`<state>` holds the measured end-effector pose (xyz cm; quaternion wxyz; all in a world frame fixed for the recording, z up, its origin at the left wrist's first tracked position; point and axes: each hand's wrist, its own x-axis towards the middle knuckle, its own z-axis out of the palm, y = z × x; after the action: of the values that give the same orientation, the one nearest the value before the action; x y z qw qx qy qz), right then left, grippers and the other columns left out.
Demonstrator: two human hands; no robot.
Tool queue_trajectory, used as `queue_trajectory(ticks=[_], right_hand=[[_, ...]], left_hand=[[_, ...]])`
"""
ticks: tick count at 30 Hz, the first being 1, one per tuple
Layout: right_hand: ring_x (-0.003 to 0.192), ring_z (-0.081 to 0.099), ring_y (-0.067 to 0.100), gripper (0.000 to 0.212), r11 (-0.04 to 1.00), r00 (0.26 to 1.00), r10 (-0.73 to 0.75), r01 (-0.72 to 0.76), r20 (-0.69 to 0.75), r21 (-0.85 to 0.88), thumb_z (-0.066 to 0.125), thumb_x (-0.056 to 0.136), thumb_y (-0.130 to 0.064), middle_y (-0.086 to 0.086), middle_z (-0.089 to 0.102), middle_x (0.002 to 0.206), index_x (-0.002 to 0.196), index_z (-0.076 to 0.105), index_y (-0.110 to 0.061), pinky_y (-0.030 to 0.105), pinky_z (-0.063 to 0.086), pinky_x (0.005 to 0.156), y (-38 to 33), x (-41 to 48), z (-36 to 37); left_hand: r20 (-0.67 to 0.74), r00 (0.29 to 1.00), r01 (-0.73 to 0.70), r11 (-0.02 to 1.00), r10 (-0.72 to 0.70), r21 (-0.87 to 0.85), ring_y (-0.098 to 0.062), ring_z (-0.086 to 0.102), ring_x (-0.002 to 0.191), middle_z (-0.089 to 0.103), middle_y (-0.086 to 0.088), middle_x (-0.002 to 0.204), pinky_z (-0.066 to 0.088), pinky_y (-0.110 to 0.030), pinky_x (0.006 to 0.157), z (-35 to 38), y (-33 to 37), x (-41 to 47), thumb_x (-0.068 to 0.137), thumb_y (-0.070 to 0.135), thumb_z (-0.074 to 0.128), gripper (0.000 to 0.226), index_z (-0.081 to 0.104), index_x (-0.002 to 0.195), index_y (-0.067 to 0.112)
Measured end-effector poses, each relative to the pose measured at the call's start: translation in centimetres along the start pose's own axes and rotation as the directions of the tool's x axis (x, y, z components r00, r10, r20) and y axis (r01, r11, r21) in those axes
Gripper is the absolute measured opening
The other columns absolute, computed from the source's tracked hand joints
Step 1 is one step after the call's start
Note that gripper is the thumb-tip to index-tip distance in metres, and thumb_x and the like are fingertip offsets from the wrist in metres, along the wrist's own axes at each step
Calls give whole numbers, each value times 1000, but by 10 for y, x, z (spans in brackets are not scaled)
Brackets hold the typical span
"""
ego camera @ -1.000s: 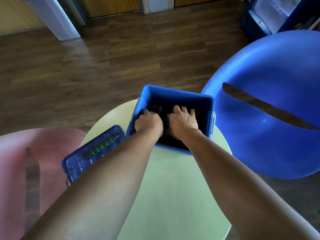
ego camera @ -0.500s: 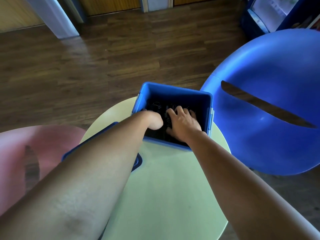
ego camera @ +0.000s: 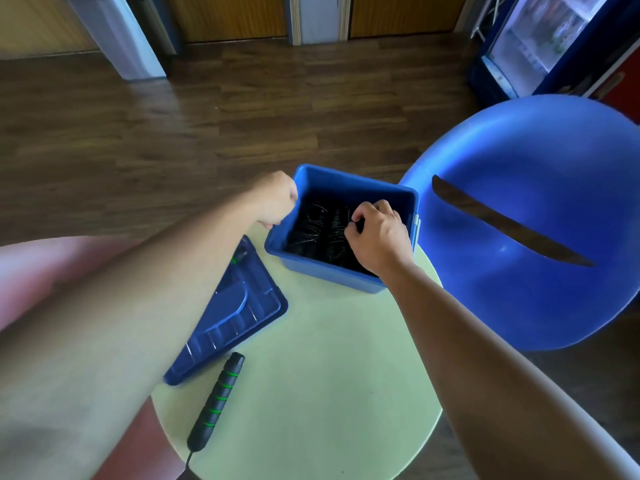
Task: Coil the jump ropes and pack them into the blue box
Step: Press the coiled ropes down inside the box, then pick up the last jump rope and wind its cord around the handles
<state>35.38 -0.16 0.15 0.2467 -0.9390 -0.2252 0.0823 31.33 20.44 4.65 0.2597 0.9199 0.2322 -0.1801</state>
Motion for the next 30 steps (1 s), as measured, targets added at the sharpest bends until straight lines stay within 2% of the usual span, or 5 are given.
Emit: queue_trajectory(ticks=[8, 13, 19, 25, 30], right_hand=[[86, 63, 23, 14, 949, 995, 101, -92, -17, 301, 53, 91, -24, 1, 70, 89, 87, 66, -18, 33, 52, 74, -59, -52, 6], [88, 63, 23, 15, 924, 990, 137, -141, 35, 355, 54, 93, -22, 1, 70, 93, 93, 67, -15, 33, 52, 76, -92, -97, 35], [92, 62, 28, 9, 909, 915, 263, -341, 305, 241, 53, 91, -26, 1, 64, 92, 95, 58, -21, 29, 41, 72, -103, -148, 93], [90, 52, 20, 38, 871, 792, 325, -463, 516, 162, 59, 90, -46, 3, 65, 112, 117, 59, -19, 28, 39, 75, -103, -188, 145], [90, 55, 23, 46, 857, 738, 355, -502, 574, 115, 58, 88, -51, 1, 59, 102, 117, 53, -16, 30, 42, 72, -114, -194, 167]], left_hand=[[-267, 962, -111, 979, 62, -173, -29, 65, 68, 69, 9, 81, 55, -38, 69, 6, -69, -57, 88, 27, 52, 18, 68, 92, 21], [-268, 963, -19, 985, -29, -173, -26, 63, 95, 65, 1, 110, 52, -38, 87, 40, -120, -81, 95, 32, 58, 20, 62, 113, 25], [-94, 990, 109, 994, -109, -10, -32, 55, 115, 51, -11, 136, 44, -34, 84, 80, -175, -92, 95, 33, 61, 48, 47, 139, 21], [-217, 969, 168, 962, -121, 214, -40, 48, 121, 50, -16, 136, 42, -48, 93, 97, -207, -90, 96, 23, 56, 49, 39, 141, 15], [-284, 957, 165, 918, -60, 360, -40, 55, 107, 59, -15, 120, 40, -47, 85, 104, -221, -86, 89, 11, 63, 42, 46, 128, 11]])
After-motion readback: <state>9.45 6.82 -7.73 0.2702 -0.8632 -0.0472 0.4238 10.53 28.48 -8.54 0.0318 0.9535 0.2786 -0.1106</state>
